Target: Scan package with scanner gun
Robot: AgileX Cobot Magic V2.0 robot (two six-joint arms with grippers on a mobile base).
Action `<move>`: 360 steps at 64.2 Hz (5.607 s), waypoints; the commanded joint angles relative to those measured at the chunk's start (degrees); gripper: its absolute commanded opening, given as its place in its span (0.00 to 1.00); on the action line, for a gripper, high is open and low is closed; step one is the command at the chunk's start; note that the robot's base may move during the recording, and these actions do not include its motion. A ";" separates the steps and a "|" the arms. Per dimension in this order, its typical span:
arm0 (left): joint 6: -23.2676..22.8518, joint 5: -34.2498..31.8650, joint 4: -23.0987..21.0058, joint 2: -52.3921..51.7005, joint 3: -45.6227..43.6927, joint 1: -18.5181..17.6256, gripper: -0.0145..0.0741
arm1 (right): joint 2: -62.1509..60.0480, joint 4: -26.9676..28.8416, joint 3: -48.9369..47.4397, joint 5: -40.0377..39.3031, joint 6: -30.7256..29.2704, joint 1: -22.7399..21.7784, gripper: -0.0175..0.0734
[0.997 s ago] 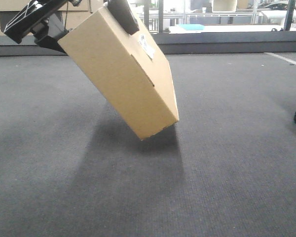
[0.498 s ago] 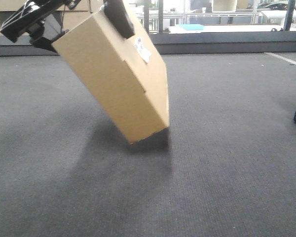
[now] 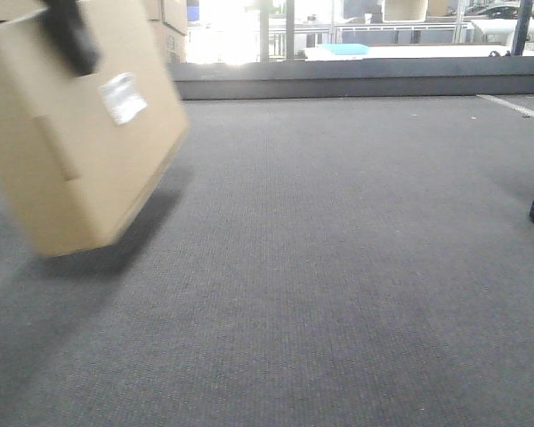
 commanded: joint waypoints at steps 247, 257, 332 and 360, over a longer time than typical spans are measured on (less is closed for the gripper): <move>13.43 -16.59 4.00 -77.64 36.26 21.33 0.04 | -33.26 -0.21 -12.50 37.21 -0.29 5.21 0.01; 13.43 -16.59 4.00 -77.64 36.26 21.33 0.04 | -33.26 -0.21 -12.50 37.21 -0.29 5.21 0.01; 13.43 -16.47 4.00 -77.75 36.26 21.33 0.04 | -43.35 4.36 7.57 26.15 -13.85 6.23 0.01; 13.43 -16.47 4.00 -77.75 36.26 21.33 0.04 | -43.35 4.36 7.57 26.15 -13.85 6.23 0.01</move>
